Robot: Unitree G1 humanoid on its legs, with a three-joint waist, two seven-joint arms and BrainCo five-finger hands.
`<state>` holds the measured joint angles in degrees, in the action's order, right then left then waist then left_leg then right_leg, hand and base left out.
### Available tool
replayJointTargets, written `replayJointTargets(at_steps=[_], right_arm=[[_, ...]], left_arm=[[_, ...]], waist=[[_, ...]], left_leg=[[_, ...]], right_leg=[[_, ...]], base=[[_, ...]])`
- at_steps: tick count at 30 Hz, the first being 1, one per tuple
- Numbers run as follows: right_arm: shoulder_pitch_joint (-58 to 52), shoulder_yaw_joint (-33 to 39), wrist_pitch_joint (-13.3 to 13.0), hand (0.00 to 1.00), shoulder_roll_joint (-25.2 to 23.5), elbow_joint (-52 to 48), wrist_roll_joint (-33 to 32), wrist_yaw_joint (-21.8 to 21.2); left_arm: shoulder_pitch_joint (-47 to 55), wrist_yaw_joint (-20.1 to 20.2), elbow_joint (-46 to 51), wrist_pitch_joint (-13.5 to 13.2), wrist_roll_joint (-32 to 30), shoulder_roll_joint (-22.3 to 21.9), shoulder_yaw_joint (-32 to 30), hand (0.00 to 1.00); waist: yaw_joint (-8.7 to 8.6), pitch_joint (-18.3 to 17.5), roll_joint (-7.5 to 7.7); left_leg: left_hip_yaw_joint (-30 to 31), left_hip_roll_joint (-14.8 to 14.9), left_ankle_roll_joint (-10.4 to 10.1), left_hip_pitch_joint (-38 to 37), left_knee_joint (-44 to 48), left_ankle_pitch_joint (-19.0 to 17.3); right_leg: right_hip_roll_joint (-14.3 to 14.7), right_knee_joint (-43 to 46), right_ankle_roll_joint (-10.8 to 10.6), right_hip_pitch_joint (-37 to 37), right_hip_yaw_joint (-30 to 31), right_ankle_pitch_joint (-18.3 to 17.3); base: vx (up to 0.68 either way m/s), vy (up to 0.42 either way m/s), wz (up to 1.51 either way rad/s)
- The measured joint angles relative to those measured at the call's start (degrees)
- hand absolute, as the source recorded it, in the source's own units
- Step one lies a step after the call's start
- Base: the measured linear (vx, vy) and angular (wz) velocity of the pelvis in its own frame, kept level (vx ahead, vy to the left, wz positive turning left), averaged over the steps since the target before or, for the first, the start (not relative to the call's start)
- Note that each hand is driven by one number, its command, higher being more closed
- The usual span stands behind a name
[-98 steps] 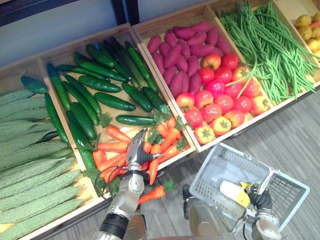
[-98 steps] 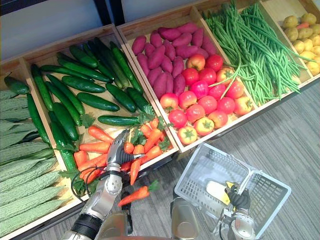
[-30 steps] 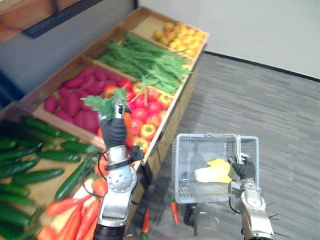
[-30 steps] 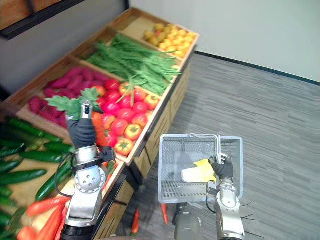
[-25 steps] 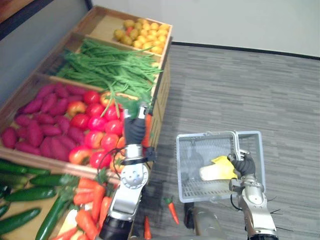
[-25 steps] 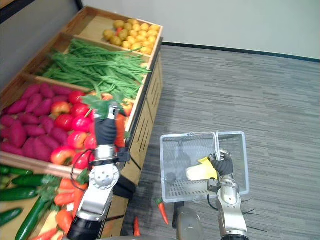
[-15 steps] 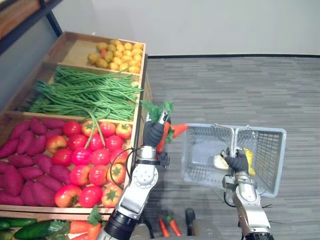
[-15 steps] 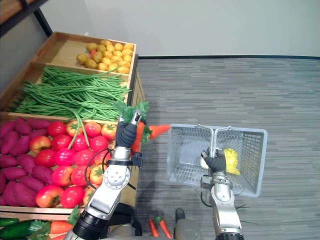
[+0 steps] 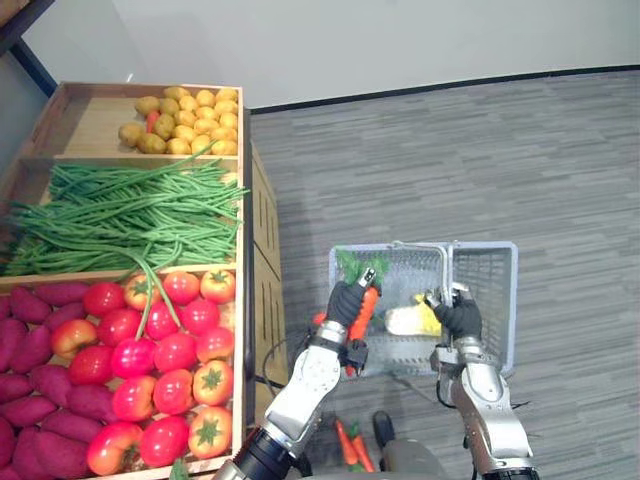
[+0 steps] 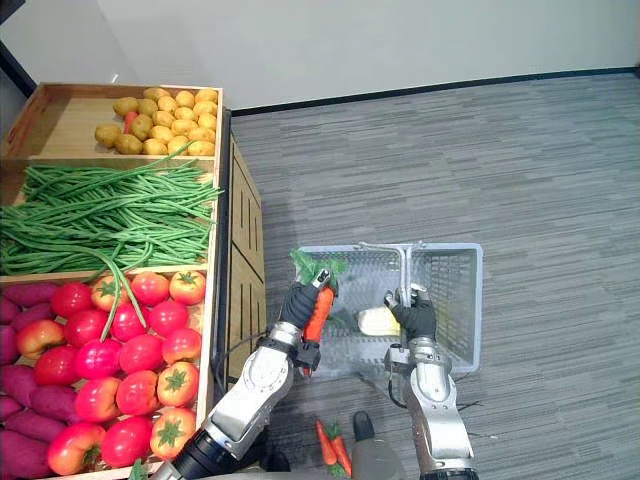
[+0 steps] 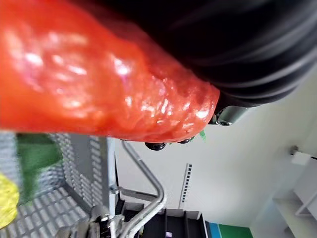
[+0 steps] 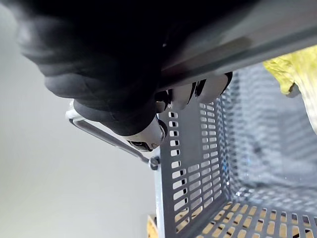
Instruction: Pick vegetable in the basket
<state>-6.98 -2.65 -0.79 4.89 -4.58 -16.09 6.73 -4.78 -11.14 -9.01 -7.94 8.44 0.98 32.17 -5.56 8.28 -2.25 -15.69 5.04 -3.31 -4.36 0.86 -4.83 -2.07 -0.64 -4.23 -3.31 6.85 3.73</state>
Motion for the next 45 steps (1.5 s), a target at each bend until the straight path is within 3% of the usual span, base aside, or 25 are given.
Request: replayJointTargets(at_steps=[4,14,20,23,28,33,39,45], right_arm=[[0.1,-1.5,0.0,1.00,0.6,0.0,-4.9,-1.6],[4.1,-8.0,0.1,1.00,1.7,1.4,-9.2,-3.0],[5.6,-13.3,0.2,1.00,3.5,3.2,-15.5,-3.2],[5.6,-14.5,0.2,1.00,4.2,3.3,-17.0,-3.3],[5.5,-17.6,0.8,1.00,5.6,3.3,-18.2,-7.6],[2.3,-17.9,1.4,1.00,5.7,4.1,-18.1,-9.6],[-2.6,-18.6,2.9,1.00,5.5,6.9,-16.6,-10.7],[-3.9,-18.7,3.6,1.00,4.8,7.0,-6.6,-11.1]], left_arm=[[-0.2,1.3,-2.9,0.7,-0.1,0.1,2.2,1.00],[-5.0,4.8,-10.6,2.5,-3.8,0.2,9.0,1.00],[-9.0,4.4,-18.7,4.0,-9.4,0.3,9.7,1.00],[-9.9,4.6,-20.2,4.5,-11.0,0.4,9.0,1.00],[-13.1,4.5,-24.3,7.1,-15.5,0.9,5.5,1.00],[-15.9,3.2,-23.5,7.5,-15.8,1.4,0.9,1.00],[-20.2,2.3,-21.5,6.3,-15.6,1.1,-0.5,1.00],[-21.0,2.1,-20.7,5.3,-14.1,0.9,-3.4,1.00]], waist=[[-0.15,0.0,-0.03],[-1.13,-0.1,0.15],[-3.01,-0.6,1.00],[-3.05,-0.7,1.24],[-4.59,-0.7,1.28],[-4.52,-0.7,1.38],[-5.05,-0.6,1.40],[-6.04,-0.6,1.43]], left_leg=[[0.1,-0.1,0.0,0.3,0.0,0.0],[0.2,-0.3,0.0,0.0,0.0,0.0],[-0.3,-0.3,0.0,0.4,0.0,0.0],[-1.0,-0.4,0.0,1.0,0.0,0.0],[-1.7,-0.3,0.0,1.9,0.1,0.0],[-1.5,-0.1,0.0,2.2,0.1,0.0],[-0.9,-0.1,0.0,2.7,0.1,0.0],[-1.0,0.0,0.0,2.6,0.1,0.0]], right_leg=[[0.0,-0.8,0.1,0.1,0.0,0.5],[0.0,-1.0,0.2,0.1,-0.1,0.6],[0.0,-1.6,0.3,-0.3,0.5,1.1],[0.0,-1.6,0.4,-1.2,1.2,1.4],[-0.2,-1.7,0.4,-2.5,1.9,1.9],[-0.3,-1.7,0.4,-2.6,1.6,1.9],[-0.4,-2.4,0.4,-2.6,1.0,1.9],[-0.4,-2.5,0.4,-2.4,1.0,1.9]], base=[[0.00,0.000,0.00],[0.00,0.000,0.00],[-0.01,0.004,-0.04],[-0.01,0.006,-0.12],[-0.01,0.007,-0.08],[0.00,-0.003,0.02],[0.00,-0.001,0.04],[0.00,0.000,0.00]])
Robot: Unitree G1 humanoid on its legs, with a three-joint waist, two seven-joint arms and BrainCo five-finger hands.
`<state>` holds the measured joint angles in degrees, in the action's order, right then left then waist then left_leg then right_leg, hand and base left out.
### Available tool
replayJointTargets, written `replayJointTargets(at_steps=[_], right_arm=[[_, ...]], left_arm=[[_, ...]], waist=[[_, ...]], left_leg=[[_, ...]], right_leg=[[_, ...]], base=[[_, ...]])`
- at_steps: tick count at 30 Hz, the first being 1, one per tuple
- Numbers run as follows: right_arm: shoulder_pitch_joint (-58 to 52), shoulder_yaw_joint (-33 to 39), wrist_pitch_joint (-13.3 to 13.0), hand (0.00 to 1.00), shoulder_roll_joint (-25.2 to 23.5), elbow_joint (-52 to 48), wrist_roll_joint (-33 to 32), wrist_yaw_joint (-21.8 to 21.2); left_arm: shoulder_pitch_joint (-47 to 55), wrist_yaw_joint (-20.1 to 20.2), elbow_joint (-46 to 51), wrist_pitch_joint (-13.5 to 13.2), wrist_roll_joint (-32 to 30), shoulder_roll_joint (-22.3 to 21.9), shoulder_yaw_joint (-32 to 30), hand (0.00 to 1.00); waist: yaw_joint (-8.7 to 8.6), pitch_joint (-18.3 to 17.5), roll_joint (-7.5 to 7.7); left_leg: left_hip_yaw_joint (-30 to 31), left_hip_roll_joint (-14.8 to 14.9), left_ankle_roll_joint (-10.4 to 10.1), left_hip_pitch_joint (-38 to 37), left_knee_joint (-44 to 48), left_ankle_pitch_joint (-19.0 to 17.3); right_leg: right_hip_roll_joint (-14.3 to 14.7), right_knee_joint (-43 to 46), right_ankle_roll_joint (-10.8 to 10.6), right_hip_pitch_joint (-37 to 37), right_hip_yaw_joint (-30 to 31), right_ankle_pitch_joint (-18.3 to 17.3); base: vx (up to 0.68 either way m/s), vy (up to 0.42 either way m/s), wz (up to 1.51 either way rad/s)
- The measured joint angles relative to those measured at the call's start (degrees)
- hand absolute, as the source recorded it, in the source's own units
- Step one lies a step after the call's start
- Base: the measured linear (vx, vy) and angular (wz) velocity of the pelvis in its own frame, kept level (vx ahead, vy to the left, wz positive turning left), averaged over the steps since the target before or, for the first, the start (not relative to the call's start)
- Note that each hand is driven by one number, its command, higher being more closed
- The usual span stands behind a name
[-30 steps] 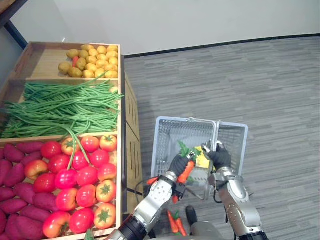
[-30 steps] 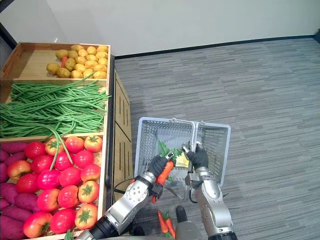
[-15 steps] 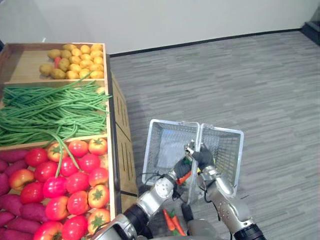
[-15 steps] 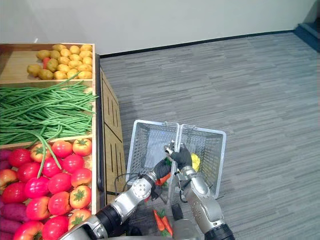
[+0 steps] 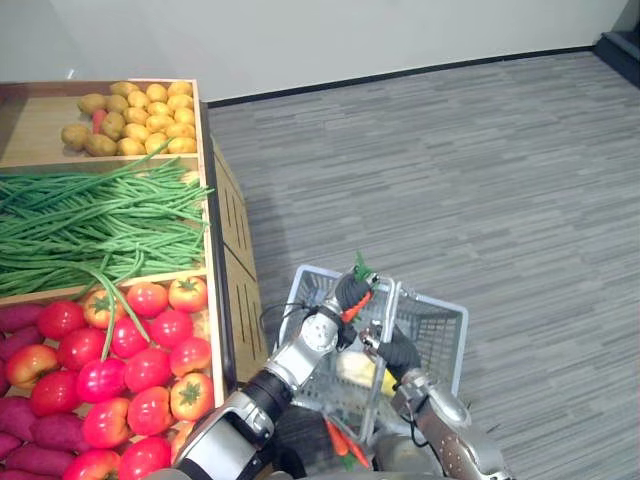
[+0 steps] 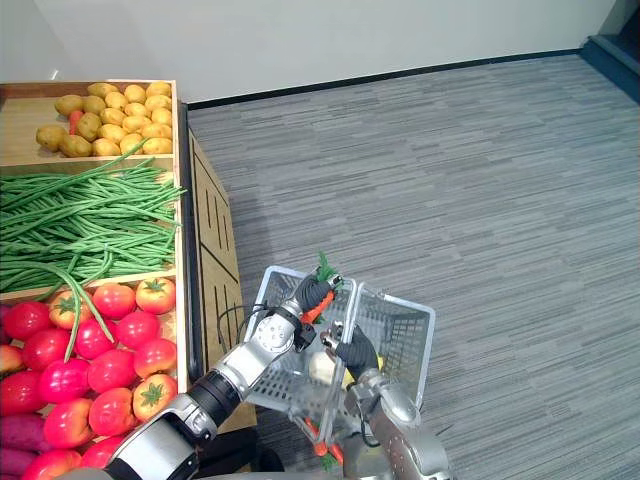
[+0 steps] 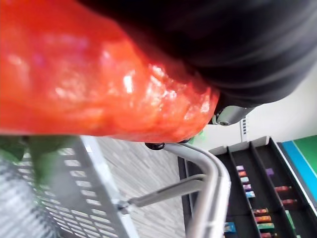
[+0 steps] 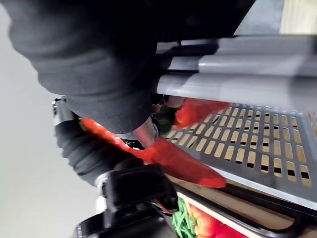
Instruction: Pick vegetable in the basket
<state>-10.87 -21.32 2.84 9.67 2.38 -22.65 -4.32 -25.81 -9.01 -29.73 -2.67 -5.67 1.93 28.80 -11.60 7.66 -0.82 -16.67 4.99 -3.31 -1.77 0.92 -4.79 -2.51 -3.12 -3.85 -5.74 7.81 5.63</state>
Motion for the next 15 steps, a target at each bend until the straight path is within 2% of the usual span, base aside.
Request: replayJointTargets(at_steps=[2,9,15], right_arm=[[-0.5,0.0,0.0,1.00,-0.3,0.0,2.1,-0.7],[-0.9,0.8,0.2,1.00,-1.4,-1.5,2.5,-0.3],[-0.9,1.3,0.6,1.00,-2.9,-1.6,4.6,3.0]], left_arm=[[0.0,0.1,-0.2,0.0,1.1,-0.2,-0.2,1.00],[0.6,-0.1,-0.2,-0.6,1.7,-1.5,-0.9,1.00],[2.2,-1.6,0.1,-1.5,1.7,-1.9,-2.2,1.00]], waist=[[-0.11,0.0,0.02],[-0.09,0.1,0.03],[-0.05,1.0,-0.12]], left_leg=[[-0.1,0.0,0.0,0.0,0.0,0.0],[-0.6,0.0,0.0,0.1,0.0,0.0],[-0.7,-0.2,0.0,0.1,-0.1,0.0]], right_leg=[[0.0,0.0,0.0,0.0,0.1,0.0],[0.1,-0.2,0.0,-0.3,0.4,0.0],[0.4,-0.2,0.0,-0.4,0.6,0.0]], base=[[0.00,0.000,0.00],[0.00,-0.001,-0.02],[0.00,0.000,-0.01]])
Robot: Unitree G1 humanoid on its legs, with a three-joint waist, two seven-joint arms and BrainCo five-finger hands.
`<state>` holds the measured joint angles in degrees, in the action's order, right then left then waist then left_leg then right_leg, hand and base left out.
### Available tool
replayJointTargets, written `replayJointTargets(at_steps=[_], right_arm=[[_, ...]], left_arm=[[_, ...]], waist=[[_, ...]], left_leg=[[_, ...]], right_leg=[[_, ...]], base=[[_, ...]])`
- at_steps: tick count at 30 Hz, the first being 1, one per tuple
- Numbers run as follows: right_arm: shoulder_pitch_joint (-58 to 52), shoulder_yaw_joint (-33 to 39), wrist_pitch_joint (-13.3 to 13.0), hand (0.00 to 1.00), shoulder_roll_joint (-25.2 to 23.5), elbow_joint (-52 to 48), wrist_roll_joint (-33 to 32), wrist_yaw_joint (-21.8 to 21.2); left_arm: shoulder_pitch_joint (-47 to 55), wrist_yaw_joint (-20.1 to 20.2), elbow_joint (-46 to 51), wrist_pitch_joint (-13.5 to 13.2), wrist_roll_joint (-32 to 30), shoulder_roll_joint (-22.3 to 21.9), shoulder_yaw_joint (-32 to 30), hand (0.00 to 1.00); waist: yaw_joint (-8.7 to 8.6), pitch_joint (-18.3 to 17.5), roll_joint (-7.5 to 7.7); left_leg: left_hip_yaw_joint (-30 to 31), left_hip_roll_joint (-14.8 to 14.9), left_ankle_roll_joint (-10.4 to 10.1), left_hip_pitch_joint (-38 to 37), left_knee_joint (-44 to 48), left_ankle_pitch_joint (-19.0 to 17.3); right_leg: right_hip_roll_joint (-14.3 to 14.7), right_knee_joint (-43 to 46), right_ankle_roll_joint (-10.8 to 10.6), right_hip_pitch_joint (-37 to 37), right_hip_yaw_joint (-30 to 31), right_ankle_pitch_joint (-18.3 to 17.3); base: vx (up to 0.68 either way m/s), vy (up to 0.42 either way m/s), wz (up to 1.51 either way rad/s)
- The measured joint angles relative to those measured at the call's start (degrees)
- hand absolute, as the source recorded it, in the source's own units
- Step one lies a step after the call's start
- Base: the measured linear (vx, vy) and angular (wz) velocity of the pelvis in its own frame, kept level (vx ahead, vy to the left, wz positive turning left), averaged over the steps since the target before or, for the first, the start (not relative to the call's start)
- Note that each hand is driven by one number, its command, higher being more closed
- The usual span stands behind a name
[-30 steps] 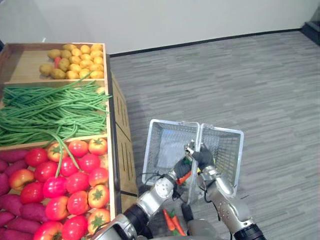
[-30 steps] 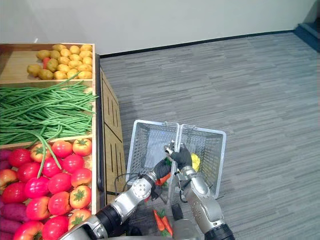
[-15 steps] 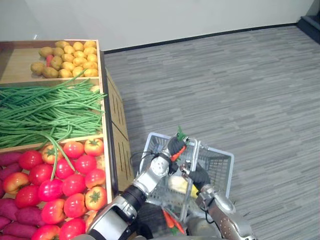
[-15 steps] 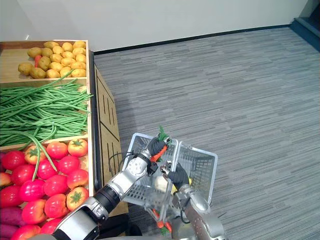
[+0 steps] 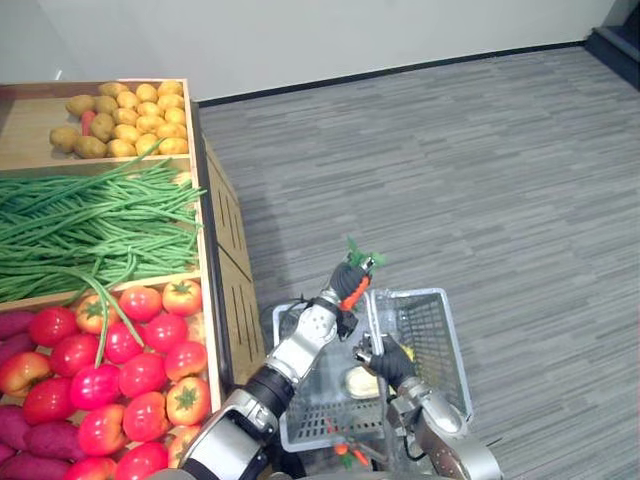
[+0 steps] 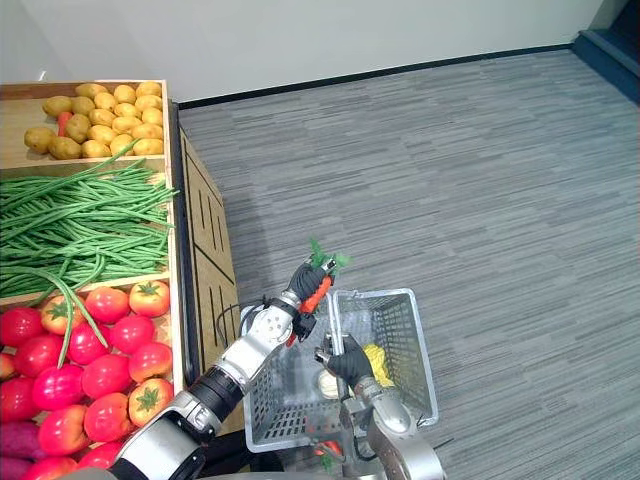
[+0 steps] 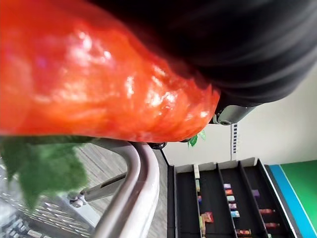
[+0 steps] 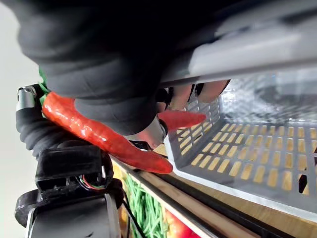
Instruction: Pick vegetable in the basket
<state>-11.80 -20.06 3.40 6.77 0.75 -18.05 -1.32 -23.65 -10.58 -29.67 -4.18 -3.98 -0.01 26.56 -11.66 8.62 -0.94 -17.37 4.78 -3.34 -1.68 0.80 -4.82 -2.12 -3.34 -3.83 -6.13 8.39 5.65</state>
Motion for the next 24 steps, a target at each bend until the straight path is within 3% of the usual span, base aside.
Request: replayJointTargets(at_steps=[7,12,16,24], right_arm=[[0.6,7.5,-0.1,1.00,-5.4,-0.1,1.6,4.9],[0.9,9.4,-1.0,1.00,-5.9,-2.2,0.4,8.0],[1.7,9.2,-3.7,1.00,-6.4,-2.9,-0.8,10.1],[2.4,8.2,-4.1,1.00,-5.6,-2.9,-1.7,8.6]], left_arm=[[3.5,-1.0,2.7,-0.1,-0.1,-0.2,-0.2,1.00],[8.5,-2.3,3.9,0.0,0.1,-0.5,-0.2,1.00],[9.3,-4.3,6.7,0.0,2.1,-1.0,-0.1,1.00],[9.3,-3.1,7.0,0.0,2.2,-1.0,0.5,1.00]], waist=[[0.06,0.9,-0.34],[0.38,0.9,-0.50],[1.78,0.9,-0.53],[1.79,0.9,-0.54]], left_leg=[[0.1,-0.1,0.0,-0.2,0.0,0.0],[0.2,0.1,0.0,-0.7,0.0,0.0],[0.3,0.2,0.0,-0.8,0.0,0.0],[1.1,0.2,0.0,-0.2,0.1,0.0]], right_leg=[[0.0,0.0,0.0,0.3,-0.1,0.0],[-0.1,-0.1,0.0,0.8,-0.1,0.0],[-0.2,-0.1,0.2,0.9,-0.2,0.1],[-0.5,-0.5,0.2,0.9,-0.9,0.2]], base=[[0.00,0.000,0.00],[0.00,0.000,0.00],[0.00,0.000,0.01],[0.00,0.000,0.05]])
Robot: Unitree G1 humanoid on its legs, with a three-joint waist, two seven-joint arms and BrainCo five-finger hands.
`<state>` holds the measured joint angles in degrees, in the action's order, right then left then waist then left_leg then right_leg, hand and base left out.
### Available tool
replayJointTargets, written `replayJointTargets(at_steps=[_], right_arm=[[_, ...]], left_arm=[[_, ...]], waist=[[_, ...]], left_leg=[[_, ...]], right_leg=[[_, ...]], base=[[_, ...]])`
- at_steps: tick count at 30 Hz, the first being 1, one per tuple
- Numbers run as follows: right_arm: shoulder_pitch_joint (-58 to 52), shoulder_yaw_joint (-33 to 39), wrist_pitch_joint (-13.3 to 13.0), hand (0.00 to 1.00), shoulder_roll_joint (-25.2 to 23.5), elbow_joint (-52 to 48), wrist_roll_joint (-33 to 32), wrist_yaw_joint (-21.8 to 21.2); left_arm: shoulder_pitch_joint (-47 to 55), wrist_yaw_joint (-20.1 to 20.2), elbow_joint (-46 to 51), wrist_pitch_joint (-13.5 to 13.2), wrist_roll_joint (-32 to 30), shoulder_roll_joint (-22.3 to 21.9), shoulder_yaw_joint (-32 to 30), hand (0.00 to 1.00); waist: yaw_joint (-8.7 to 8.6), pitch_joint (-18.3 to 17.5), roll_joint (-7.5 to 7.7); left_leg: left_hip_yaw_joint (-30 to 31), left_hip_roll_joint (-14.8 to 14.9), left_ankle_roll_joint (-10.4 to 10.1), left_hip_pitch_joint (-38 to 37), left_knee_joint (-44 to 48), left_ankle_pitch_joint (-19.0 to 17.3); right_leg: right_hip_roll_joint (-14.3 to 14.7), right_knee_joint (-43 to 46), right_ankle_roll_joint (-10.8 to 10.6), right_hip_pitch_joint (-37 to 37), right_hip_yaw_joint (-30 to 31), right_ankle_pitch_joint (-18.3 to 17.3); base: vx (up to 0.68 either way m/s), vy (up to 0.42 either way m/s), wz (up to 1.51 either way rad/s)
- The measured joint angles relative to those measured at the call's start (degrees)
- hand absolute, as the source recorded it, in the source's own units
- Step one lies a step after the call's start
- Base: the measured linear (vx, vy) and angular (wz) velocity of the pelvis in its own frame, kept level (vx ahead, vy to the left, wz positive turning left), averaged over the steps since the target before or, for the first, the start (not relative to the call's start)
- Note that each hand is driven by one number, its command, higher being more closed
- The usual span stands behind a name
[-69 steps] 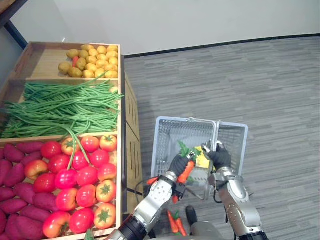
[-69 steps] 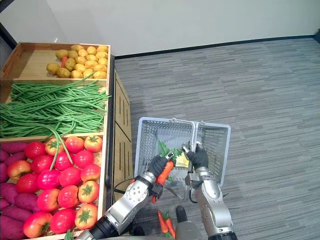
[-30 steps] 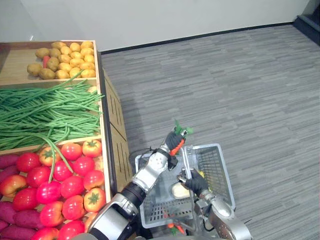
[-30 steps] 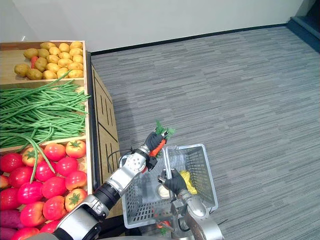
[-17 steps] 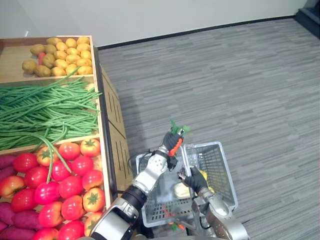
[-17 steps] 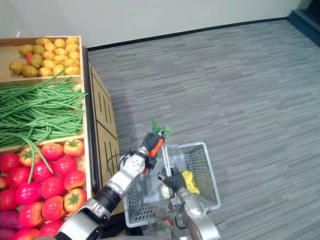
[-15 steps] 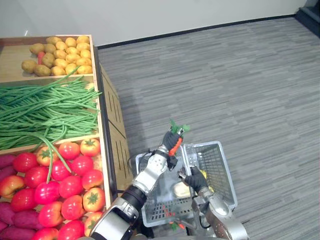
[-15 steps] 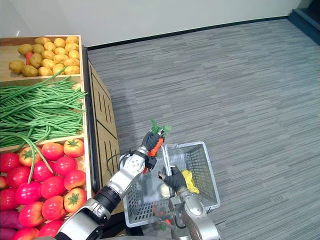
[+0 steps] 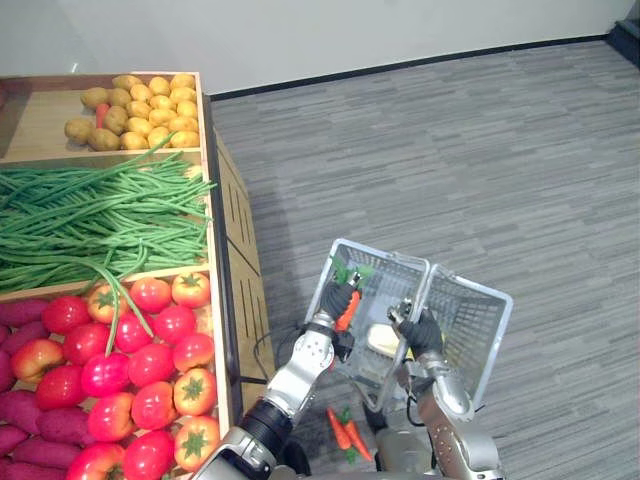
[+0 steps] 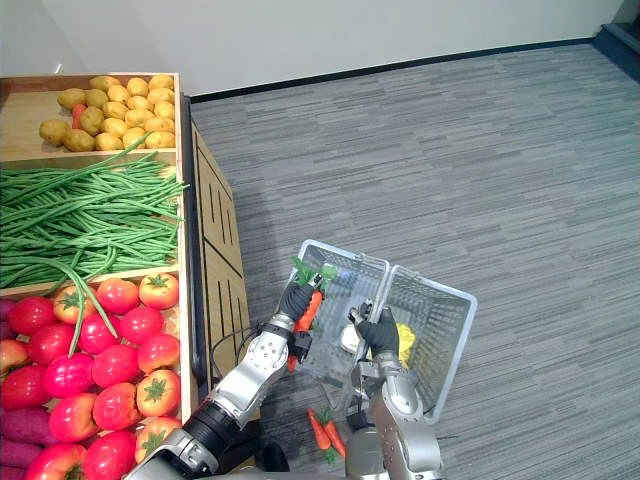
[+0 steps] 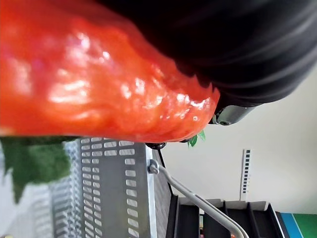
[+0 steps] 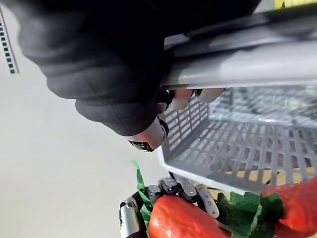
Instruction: Pick vegetable in the basket
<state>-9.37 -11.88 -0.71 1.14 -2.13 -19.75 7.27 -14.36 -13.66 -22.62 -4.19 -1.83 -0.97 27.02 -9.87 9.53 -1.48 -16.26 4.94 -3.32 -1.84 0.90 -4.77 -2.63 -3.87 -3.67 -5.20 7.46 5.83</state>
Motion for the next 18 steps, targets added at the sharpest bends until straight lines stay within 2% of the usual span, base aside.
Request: replayJointTargets(at_steps=[9,12,13,18], right_arm=[[3.5,-4.8,0.0,1.00,1.5,0.0,-3.3,-2.8],[3.8,-5.3,0.0,1.00,2.6,0.0,-3.9,-3.5],[4.1,-5.7,0.0,1.00,3.2,0.0,-4.4,-3.5],[7.0,-8.7,-0.1,1.00,4.5,0.0,-5.0,-3.6]], left_arm=[[-0.1,2.3,-2.3,-0.1,-1.7,-0.2,2.5,1.00],[-0.3,2.3,-3.0,-0.1,-1.8,-0.1,2.5,1.00],[-0.5,2.3,-3.4,-0.1,-1.8,-0.1,2.5,0.00],[-0.6,1.9,-6.6,0.1,-1.6,0.2,2.6,0.00]], waist=[[0.00,-0.1,0.01],[0.85,-0.1,0.01],[1.19,-0.1,0.01],[1.23,-0.1,0.05]], left_leg=[[0.5,0.0,0.0,0.0,0.2,0.0],[0.5,0.0,0.0,0.0,0.3,0.0],[0.5,0.0,0.0,0.0,0.3,0.0],[0.8,-0.2,0.0,0.3,0.5,0.0]], right_leg=[[-0.1,-0.1,0.0,0.4,-0.4,0.1],[-0.1,-0.1,0.0,0.4,-0.5,0.1],[-0.1,-0.1,0.0,0.4,-0.5,0.1],[-0.2,-0.1,0.0,0.4,-0.9,0.2]], base=[[0.00,0.000,0.01],[0.00,0.000,0.00],[0.00,0.000,0.00],[-0.01,-0.002,0.03]])
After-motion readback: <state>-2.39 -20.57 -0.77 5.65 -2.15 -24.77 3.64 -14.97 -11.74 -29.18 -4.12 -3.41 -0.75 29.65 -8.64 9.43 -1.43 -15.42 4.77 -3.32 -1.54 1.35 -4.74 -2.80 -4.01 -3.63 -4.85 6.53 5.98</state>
